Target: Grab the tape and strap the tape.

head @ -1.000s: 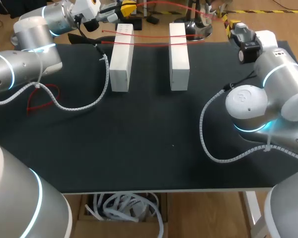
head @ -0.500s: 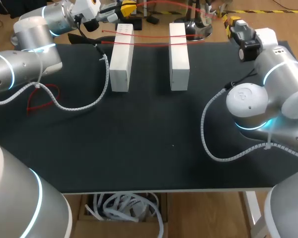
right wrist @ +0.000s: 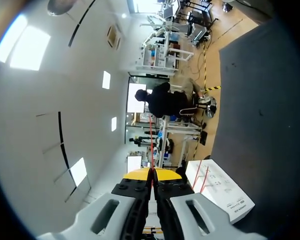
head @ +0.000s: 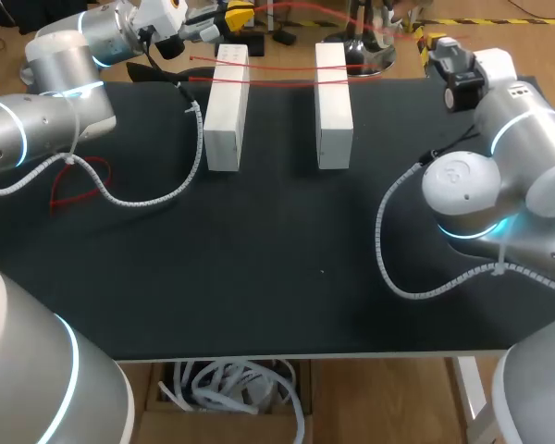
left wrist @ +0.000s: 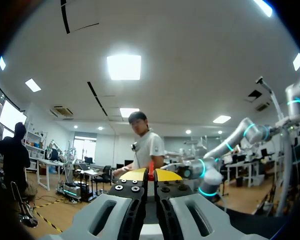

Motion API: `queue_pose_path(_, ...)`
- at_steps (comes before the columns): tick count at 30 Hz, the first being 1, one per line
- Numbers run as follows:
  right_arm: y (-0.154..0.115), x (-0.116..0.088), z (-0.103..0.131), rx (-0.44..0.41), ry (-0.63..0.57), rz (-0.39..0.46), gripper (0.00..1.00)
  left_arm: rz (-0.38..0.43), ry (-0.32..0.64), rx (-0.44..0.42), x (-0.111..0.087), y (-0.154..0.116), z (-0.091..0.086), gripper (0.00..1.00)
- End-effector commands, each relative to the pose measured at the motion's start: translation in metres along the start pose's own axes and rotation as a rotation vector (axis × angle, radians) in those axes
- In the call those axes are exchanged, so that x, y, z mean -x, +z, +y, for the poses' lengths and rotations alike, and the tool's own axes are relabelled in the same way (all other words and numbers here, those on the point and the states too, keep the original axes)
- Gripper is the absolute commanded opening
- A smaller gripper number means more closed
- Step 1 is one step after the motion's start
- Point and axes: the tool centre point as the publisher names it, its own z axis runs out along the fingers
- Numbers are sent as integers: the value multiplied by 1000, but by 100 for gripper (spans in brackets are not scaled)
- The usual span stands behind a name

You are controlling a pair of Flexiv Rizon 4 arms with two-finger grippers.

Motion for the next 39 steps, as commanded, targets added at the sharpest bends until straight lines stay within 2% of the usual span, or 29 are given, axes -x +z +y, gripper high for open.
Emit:
queue_pose_path(1, -1, -2, 1, -19, -15, -18, 0, 5, 0, -1, 2, -1, 1, 0)
queue_pose_path(16, -2, 0, 1, -48, -59, -17, 0, 5, 0, -1, 2, -1, 1, 0)
queue_pose_path(19, -2, 0, 1, -48, -59, -17, 0, -3, 16, 85, 0, -2, 2, 0)
queue_pose_path(24, -2, 0, 1, -48, -59, -17, 0, -5, 60, 332, -1, -1, 4, 0)
queue_pose_path(29, -2, 0, 1, -48, -59, -17, 0, -81, 46, 418, 1, -6, 5, 0)
queue_pose_path(33, -2, 0, 1, -48, -59, -17, 0, -151, 31, 579, 1, -11, 9, 0)
queue_pose_path(36, -2, 0, 1, -48, -59, -17, 0, -197, 18, 609, 1, -14, 10, 0)
queue_pose_path(38, -2, 0, 1, -48, -59, -17, 0, -202, 40, 713, 0, -14, 9, 0)
queue_pose_path(39, -2, 0, 1, -48, -59, -17, 0, -201, 53, 737, 0, -13, 9, 0)
